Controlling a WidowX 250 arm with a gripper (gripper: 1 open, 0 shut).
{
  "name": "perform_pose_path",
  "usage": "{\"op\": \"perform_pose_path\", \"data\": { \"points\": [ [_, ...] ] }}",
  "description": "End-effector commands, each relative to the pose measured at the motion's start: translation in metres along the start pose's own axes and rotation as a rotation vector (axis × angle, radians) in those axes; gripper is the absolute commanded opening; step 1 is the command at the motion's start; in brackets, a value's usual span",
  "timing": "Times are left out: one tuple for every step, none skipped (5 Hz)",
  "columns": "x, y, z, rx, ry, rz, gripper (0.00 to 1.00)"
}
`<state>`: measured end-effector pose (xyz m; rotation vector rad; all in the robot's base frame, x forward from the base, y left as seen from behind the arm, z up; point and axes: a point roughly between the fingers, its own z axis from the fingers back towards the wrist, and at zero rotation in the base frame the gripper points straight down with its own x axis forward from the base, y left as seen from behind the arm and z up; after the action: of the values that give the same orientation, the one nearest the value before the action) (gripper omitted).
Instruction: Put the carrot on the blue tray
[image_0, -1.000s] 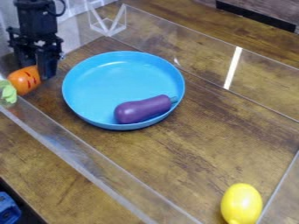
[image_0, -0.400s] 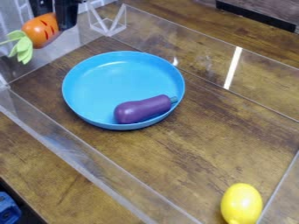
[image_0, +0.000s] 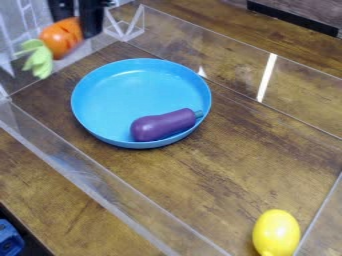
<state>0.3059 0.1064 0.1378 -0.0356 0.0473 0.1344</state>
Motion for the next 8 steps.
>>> {"op": "perform_pose_path", "data": {
  "points": [
    [0.018,-0.03,0.021,0.001,-0.084,0.025,0.0],
    [0.033,-0.04,0.009,-0.013,-0.092,0.063,0.0],
    [0.037,-0.035,-0.018,-0.012,-0.07,0.051,0.0],
    [0.039,-0.03,-0.051,0.007,-0.053,0.043,0.0],
    [0.043,-0.037,-0.06,0.019,-0.043,0.021,0.0],
    [0.045,-0.045,-0.064,0.018,-0.026,0.003,1.0],
    [0.041,-0.038,-0.071,0.001,-0.017,0.058,1.0],
    [0.038,-0.03,-0.079,-0.007,-0.011,0.116,1.0]
  ]
}}
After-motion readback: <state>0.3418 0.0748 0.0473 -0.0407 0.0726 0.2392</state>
